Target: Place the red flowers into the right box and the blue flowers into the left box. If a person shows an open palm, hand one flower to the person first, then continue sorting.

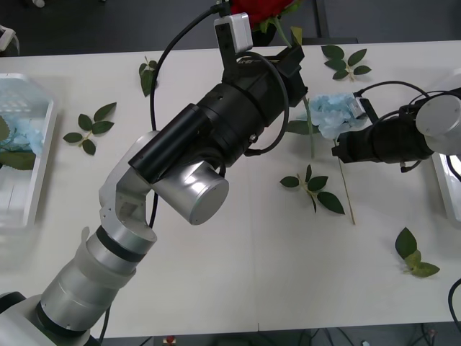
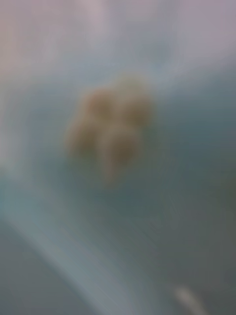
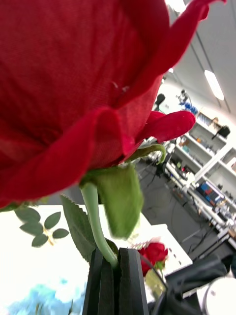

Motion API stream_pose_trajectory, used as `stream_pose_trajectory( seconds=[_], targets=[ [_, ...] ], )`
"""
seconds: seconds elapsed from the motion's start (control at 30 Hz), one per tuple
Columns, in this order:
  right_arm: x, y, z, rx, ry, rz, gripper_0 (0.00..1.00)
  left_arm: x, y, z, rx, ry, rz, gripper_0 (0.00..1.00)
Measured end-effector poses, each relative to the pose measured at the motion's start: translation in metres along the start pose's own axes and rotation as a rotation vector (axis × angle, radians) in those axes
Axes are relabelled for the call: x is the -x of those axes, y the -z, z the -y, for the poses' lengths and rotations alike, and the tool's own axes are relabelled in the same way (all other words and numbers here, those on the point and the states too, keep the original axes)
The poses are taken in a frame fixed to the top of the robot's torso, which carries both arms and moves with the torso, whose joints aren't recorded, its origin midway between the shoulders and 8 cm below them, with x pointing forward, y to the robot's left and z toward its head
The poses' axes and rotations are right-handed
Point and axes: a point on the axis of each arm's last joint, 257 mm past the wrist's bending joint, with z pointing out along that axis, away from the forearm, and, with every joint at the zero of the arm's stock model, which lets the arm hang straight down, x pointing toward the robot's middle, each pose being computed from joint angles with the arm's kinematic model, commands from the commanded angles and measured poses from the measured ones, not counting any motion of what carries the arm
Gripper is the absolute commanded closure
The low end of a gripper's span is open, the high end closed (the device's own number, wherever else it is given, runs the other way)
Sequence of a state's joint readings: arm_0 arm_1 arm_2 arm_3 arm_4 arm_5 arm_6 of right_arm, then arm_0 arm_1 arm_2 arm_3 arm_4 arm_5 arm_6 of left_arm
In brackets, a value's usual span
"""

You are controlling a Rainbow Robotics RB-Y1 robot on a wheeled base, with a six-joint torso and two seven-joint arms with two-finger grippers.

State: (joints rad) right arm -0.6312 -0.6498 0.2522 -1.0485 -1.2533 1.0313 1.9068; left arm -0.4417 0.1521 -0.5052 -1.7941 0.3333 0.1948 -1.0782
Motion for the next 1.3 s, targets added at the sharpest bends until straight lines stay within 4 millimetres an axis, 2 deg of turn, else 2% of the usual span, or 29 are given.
stream_pose_trajectory(
  seconds=[0.07,0.17,0.27,0.33,0.43,0.57,0.77,0.97,1.1,1.3],
  targets=[
    [-0.004,-0.002,0.002,-0.009,0.011,-0.009,0.66,0.002,-0.001,0.0,-0.007,0.007,0.024,1.0],
    [-0.006,-0.001,0.005,-0.016,0.015,-0.015,0.47,0.005,-0.002,0.003,-0.016,0.014,0.04,1.0],
    [-0.005,0.004,0.011,-0.029,0.016,-0.015,0.22,0.006,-0.002,0.003,-0.017,0.019,0.042,1.0],
    [-0.002,0.01,0.016,-0.029,0.016,-0.008,0.15,0.006,-0.002,0.004,-0.019,0.024,0.044,1.0],
    [0.008,0.023,0.01,0.026,0.071,0.024,0.13,0.006,-0.002,0.004,-0.021,0.031,0.044,1.0],
    [0.013,0.05,-0.014,0.168,0.292,0.046,0.12,0.006,-0.002,0.004,-0.021,0.035,0.044,1.0],
    [0.031,0.096,-0.045,0.346,0.273,0.107,0.11,0.006,-0.002,0.004,-0.022,0.036,0.044,1.0],
    [0.047,0.134,-0.087,0.519,0.417,0.201,0.11,0.006,-0.002,0.004,-0.022,0.036,0.044,1.0],
    [0.056,0.152,-0.113,0.614,0.432,0.22,0.11,0.006,-0.002,0.004,-0.022,0.036,0.044,1.0],
    [0.065,0.163,-0.137,0.649,0.51,0.226,0.11,0.006,-0.002,0.004,-0.022,0.036,0.044,1.0]
  ],
)
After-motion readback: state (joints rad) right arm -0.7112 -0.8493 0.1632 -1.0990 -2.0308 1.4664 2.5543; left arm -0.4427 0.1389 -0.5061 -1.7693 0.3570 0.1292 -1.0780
